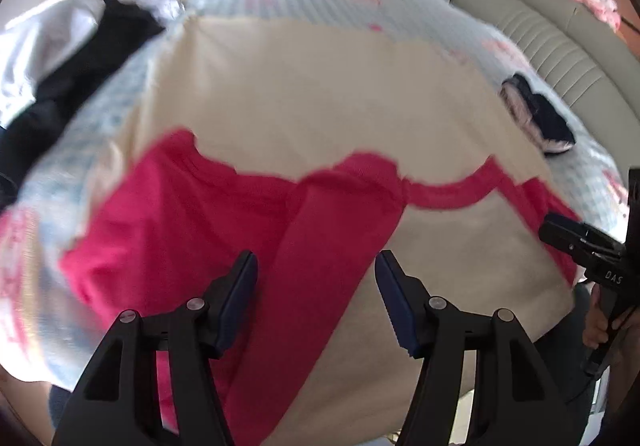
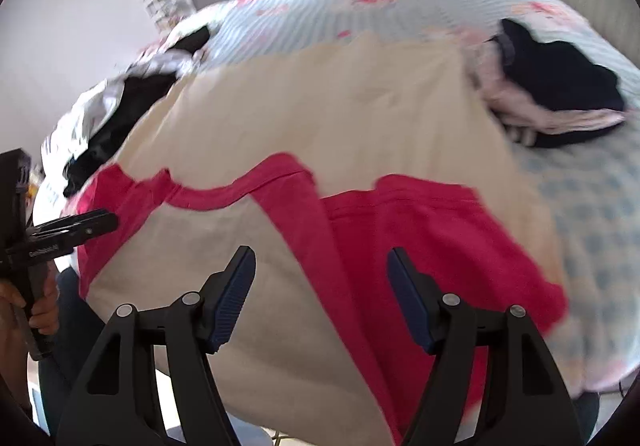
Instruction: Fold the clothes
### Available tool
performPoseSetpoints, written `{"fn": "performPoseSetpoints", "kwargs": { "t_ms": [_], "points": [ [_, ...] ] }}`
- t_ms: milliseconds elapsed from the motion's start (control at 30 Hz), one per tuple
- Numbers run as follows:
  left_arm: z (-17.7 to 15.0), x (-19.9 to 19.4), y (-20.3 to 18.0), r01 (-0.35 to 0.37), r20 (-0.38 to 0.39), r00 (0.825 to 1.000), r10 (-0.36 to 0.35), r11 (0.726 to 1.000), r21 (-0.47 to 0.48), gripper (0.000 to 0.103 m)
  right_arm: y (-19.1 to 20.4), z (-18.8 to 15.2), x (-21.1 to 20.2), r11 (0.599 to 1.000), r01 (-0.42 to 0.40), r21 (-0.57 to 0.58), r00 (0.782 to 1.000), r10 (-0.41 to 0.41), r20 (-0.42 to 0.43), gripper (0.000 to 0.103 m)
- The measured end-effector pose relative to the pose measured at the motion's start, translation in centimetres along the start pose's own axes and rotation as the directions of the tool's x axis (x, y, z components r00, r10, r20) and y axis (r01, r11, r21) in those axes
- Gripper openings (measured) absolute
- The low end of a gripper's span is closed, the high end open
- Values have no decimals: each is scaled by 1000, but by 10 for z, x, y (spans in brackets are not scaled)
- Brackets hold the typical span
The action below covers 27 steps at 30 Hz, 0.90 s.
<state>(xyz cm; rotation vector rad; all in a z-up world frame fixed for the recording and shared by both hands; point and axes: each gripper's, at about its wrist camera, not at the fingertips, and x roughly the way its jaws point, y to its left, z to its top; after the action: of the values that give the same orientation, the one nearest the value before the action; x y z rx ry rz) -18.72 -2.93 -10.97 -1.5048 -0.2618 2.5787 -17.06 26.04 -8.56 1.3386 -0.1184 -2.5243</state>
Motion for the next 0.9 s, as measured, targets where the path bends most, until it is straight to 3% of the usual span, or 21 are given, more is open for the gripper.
{"fn": "performPoseSetpoints", "kwargs": {
  "t_ms": [133,300,367,467,533,567,600,667,833,900],
  "points": [
    [-5,4,-9,-17,30,999,16,999,40,63,10,2,27,999,-10,-51,999,7,-49,69],
    [-7,-5,-16,75,57,995,-80,994,76,60,14,8,30,995,-64,-83,997,60,-45,37],
    [-7,-6,-17,95,64,993,-101,992,86,55,15,10,29,992,-89,-92,995,85,-42,32],
    [-6,6,-13,56,32,998,-59,994,89,36,16,13,30,987,-121,-106,992,117,-42,31],
    [-3,8,-10,48,28,998,-50,996,71,10,16,11,42,990,-97,-107,993,89,-71,32],
    [-1,5,-10,37,39,998,-40,997,71,5,15,11,47,990,-86,-107,994,78,-75,22],
    [1,0,-13,29,57,998,-34,996,80,5,15,11,50,991,-78,-107,995,70,-74,11],
    [8,-15,-18,37,101,994,-47,994,100,5,17,14,43,992,-73,-101,997,70,-40,7],
    [47,-43,-34,26,202,977,-62,984,176,5,19,44,14,994,-68,-83,993,75,87,6],
    [71,-42,-36,1,231,972,-42,984,178,5,15,55,22,996,-53,-77,993,61,102,6]
  ]
}}
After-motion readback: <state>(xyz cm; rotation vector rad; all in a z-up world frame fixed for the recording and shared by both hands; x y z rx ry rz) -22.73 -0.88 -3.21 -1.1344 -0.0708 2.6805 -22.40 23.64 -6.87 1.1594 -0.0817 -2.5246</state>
